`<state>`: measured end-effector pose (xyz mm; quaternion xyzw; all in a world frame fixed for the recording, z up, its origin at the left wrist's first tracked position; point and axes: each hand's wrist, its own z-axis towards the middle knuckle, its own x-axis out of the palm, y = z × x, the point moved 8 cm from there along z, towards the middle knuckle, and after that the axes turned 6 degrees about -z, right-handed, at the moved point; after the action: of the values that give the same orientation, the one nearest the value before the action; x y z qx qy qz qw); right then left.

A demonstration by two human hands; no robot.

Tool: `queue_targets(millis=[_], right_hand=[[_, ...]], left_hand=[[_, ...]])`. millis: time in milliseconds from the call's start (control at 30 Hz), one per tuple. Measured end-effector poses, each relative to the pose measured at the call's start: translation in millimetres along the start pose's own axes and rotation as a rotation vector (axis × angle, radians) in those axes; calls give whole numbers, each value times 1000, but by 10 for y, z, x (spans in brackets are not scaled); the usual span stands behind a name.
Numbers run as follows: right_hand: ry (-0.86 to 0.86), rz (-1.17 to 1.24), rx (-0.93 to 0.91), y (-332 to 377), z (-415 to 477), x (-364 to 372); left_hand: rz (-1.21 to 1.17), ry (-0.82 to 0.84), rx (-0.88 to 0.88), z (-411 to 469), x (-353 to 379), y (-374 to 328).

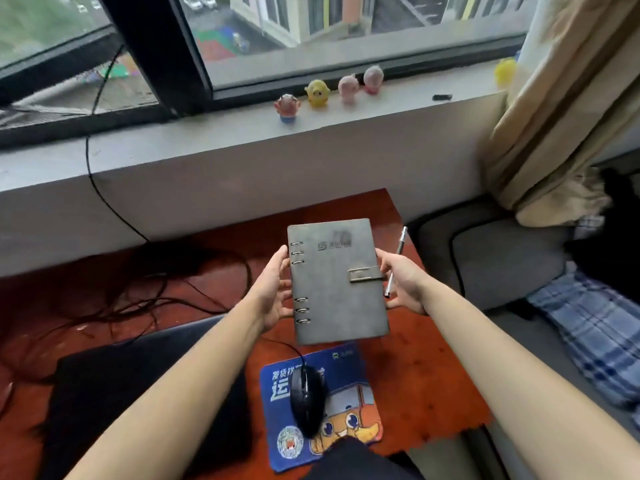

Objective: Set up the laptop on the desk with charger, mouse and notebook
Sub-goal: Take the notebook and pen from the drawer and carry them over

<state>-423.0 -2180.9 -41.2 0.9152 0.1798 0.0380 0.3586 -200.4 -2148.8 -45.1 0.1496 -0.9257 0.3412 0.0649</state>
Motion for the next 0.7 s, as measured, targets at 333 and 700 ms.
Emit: queue_targets(millis=[333,700], right_hand=[[-26,-90,178,-332,775,-156],[-201,67,124,-620,942,-215]], left_hand=[[-67,-181,-168,666,164,519],[-39,-69,-136,657,223,584]])
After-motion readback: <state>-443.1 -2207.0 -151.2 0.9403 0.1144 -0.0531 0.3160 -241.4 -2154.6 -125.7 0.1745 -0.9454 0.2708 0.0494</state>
